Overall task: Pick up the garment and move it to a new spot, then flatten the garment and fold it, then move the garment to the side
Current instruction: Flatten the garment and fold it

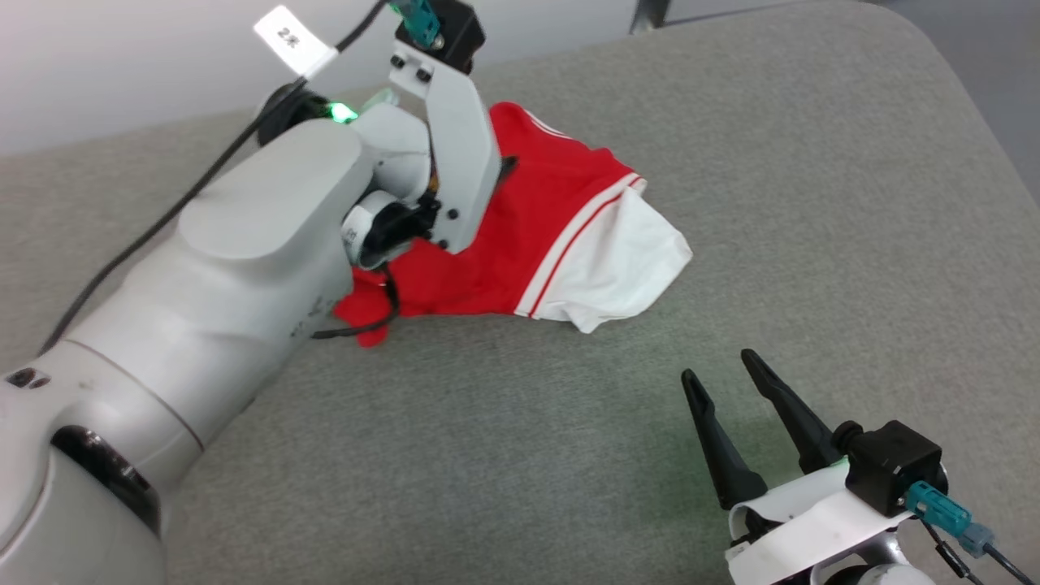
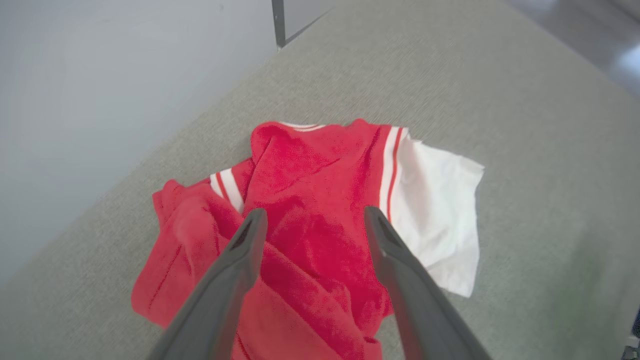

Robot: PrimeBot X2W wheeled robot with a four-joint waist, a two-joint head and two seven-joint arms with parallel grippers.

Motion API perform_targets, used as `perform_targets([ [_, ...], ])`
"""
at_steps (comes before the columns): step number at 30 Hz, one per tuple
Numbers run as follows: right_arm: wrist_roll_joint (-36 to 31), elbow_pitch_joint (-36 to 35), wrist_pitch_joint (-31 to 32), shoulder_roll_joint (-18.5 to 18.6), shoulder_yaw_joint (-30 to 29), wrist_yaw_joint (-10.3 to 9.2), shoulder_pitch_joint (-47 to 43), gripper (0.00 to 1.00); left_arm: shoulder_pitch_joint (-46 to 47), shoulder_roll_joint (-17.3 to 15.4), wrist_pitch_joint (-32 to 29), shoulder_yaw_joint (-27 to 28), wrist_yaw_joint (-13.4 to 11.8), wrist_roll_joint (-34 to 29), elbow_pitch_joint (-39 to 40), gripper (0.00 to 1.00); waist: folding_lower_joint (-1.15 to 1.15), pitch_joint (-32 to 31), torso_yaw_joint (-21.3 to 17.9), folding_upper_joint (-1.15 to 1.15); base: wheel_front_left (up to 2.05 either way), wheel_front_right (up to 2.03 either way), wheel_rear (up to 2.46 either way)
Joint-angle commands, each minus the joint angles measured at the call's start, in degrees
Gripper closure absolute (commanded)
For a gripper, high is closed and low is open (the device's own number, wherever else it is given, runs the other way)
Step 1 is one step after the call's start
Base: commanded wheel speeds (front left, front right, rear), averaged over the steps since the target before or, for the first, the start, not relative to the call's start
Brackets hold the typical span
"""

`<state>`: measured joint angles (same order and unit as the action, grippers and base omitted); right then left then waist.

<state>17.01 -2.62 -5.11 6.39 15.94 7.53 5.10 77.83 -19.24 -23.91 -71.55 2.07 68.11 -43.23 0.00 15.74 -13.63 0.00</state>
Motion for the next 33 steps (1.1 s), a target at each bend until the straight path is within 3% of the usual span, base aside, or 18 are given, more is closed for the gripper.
perform_targets([
  [1,0.17,0.36,-0.48,-0.33,0.38,-0.08,0.59,0.00,0.62,-0.40,-1.36,-0.41,-0.49,-1.39,-1.00,0.00,0.00,1.59,-2.01,0.00,0.00,0.00,0.00],
  [12,0.69,3.37,-2.63,-1.22,1.23,-0.08,1.92,0.00,-0.72,-1.08,-13.30,-1.63,-0.18,-7.17,-4.99,0.00,0.00,2.48,-3.41,0.00,0.00,0.00,0.00],
  [13,0.71,3.46,-2.77,-1.23,1.30,-0.08,2.22,0.00,-0.71,-1.28,-13.74,-1.66,-0.20,-7.59,-4.97,0.17,0.00,2.58,-3.36,0.00,0.00,0.00,0.00],
  [14,0.70,3.58,-2.86,-1.20,1.35,-0.08,2.42,0.00,-0.76,-1.45,-14.08,-1.70,0.11,-8.05,-4.88,0.56,0.00,2.60,-3.26,0.00,0.00,0.00,0.00],
  [16,0.63,3.73,-2.94,-1.03,1.37,-0.08,2.68,0.00,-0.78,-1.69,-14.33,-1.71,0.38,-8.29,-4.69,1.00,0.00,2.67,-2.97,0.00,0.00,0.00,0.00],
  [26,0.16,3.42,-2.43,-0.48,0.57,-0.08,3.32,0.00,1.77,-3.50,-8.73,3.03,-2.72,-6.20,-5.64,1.00,0.00,2.54,-0.79,0.00,0.00,0.00,0.00],
  [33,0.12,2.94,-1.96,-0.29,0.56,-0.08,3.31,0.00,0.89,-9.51,-8.77,4.42,-4.84,-5.56,-8.71,1.00,0.00,2.72,-0.03,0.00,0.00,0.00,0.00],
])
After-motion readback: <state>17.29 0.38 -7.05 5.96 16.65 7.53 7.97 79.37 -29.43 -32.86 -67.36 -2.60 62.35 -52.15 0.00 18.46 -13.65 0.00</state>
